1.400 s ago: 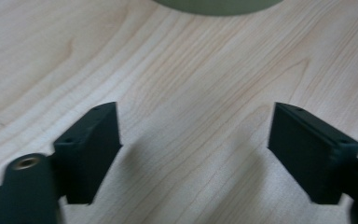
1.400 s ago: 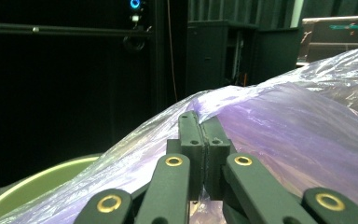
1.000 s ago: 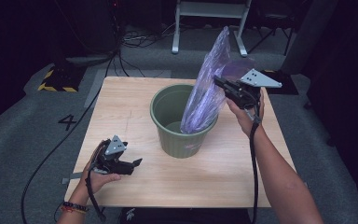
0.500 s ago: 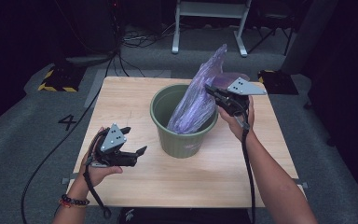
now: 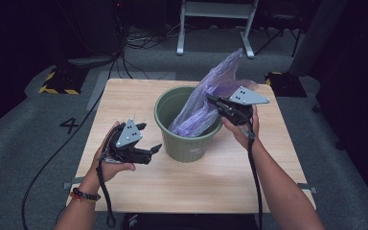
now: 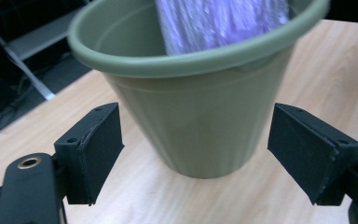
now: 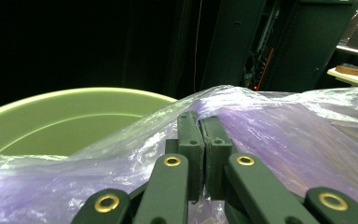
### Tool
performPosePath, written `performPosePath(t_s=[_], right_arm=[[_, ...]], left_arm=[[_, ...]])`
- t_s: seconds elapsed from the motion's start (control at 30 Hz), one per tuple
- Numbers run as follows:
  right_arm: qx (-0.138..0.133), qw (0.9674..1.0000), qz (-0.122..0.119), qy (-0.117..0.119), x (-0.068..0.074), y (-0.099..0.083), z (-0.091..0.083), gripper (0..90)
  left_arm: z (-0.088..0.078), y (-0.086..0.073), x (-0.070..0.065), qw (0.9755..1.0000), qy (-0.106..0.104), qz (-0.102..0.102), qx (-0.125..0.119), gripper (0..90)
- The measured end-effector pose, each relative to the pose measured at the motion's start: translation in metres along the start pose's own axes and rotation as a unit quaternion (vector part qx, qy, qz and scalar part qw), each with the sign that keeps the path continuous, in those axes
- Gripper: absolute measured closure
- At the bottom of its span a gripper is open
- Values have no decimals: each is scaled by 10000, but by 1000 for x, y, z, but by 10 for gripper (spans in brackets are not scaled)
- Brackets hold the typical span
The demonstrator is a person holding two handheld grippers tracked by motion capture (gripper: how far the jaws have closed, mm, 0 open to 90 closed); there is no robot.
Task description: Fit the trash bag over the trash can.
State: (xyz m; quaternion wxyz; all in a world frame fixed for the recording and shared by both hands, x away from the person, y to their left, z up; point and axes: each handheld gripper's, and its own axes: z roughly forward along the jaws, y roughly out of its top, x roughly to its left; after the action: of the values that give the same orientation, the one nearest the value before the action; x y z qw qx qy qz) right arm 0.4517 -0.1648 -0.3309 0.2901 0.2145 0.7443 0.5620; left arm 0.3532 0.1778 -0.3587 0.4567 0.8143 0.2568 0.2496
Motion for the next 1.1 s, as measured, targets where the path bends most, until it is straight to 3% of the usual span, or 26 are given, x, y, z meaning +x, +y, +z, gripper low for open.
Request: performPosePath(t_s=[0.07, 0.1, 0.23, 0.33, 0.57, 0.67, 0.73, 0.93, 1.0, 1.1], right_arm=[[34, 10000, -49, 18, 2, 0, 1, 889], [52, 10000, -70, 28, 3, 0, 1, 888], [65, 9999, -126, 41, 6, 1, 3, 885], [67, 9999, -142, 66, 8, 2, 4, 883], [75, 9997, -188, 144, 12, 6, 2, 883], [49, 9995, -228, 210, 15, 10, -2, 879], [56, 9992, -314, 221, 17, 12, -4, 879], [37, 9983, -432, 380, 25, 16, -7, 876], [31, 9980, -451, 453, 27, 17, -7, 874], [-1, 9972, -490, 559, 32, 18, -7, 868]], left_arm=[[0, 4, 7, 9995, -77, -247, -160, 166], [0, 7, 9, 9994, -134, -265, -163, 165], [5, 30, 5, 9991, -293, -95, -301, 165], [11, 47, 1, 9979, -413, -163, -477, 165], [38, 83, -7, 9994, -306, 57, -151, 167], [53, 86, -7, 9994, -310, 163, 69, 167], [61, 85, -6, 9988, -452, 134, 136, 167], [75, 86, -11, 9982, -576, 120, 122, 166], [78, 87, -12, 9984, -519, 168, 144, 168], [82, 88, -12, 9980, -603, 184, 105, 222]])
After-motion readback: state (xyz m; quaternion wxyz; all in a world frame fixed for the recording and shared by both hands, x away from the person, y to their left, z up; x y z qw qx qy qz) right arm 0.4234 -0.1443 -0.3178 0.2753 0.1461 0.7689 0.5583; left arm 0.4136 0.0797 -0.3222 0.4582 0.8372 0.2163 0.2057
